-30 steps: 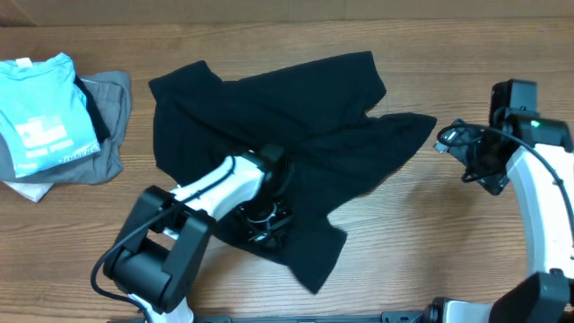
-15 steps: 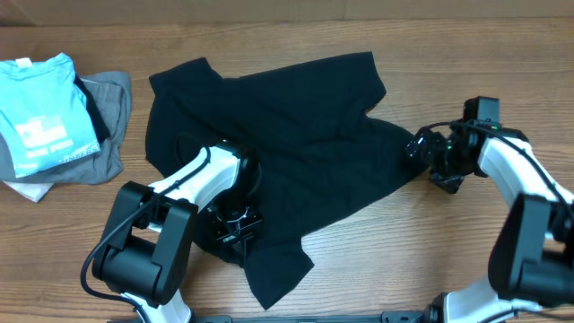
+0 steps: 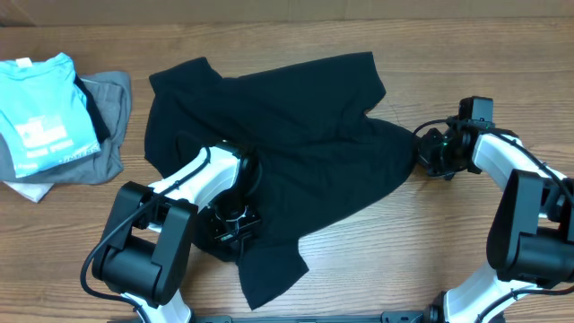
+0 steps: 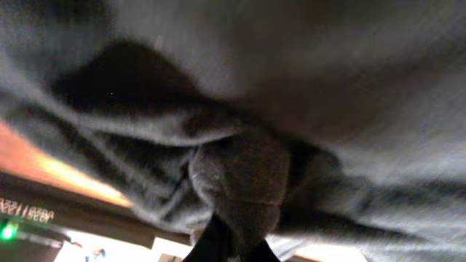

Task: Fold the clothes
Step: 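Pull the shirt edges apart with both grippers to spread it flat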

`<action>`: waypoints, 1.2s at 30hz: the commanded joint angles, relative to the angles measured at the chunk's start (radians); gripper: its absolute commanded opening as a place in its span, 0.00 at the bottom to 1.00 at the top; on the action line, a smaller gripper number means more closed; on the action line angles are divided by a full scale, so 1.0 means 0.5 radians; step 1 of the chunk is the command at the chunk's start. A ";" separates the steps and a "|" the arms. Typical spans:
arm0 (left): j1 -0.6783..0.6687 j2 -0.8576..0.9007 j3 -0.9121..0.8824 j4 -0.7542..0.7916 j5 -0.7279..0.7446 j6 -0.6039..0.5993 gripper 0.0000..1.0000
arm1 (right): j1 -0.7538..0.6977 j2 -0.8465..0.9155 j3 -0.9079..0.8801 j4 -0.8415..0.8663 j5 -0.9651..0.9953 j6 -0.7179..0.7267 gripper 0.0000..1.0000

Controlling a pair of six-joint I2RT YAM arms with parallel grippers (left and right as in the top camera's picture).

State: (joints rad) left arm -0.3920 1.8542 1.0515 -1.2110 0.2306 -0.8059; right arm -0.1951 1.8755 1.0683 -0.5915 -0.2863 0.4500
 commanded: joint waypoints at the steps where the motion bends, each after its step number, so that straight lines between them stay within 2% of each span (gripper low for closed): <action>1: 0.013 -0.059 -0.007 0.047 -0.095 0.071 0.04 | -0.123 0.027 0.043 -0.169 0.378 0.112 0.04; 4: 0.012 -0.059 -0.007 0.024 -0.096 0.159 0.04 | -0.254 0.005 0.114 -0.486 0.588 0.273 0.04; 8: 0.012 -0.059 -0.007 -0.077 -0.134 0.212 0.04 | -0.404 -0.034 0.127 -0.849 0.645 0.359 0.04; 14: 0.013 -0.059 -0.007 -0.135 -0.170 0.231 0.04 | -0.446 -0.034 0.127 -1.118 0.677 0.343 0.07; 22: 0.050 -0.059 -0.005 -0.114 -0.247 0.229 0.04 | -0.433 -0.034 0.127 -1.141 0.675 0.343 0.06; 27: 0.246 -0.060 0.027 -0.076 -0.237 0.277 0.04 | -0.363 -0.034 0.127 -1.143 0.675 0.311 0.05; 31: 0.324 -0.073 0.085 -0.090 -0.036 0.484 0.04 | -0.345 -0.034 0.130 -1.140 0.674 0.306 0.05; 36: 0.285 -0.222 0.116 -0.092 0.185 0.730 0.04 | -0.360 -0.072 0.133 -1.170 0.675 0.300 0.04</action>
State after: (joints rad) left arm -0.2359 1.8313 1.0847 -1.2491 0.2501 -0.5606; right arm -0.3611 1.8729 1.1255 -1.1732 0.0086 0.6048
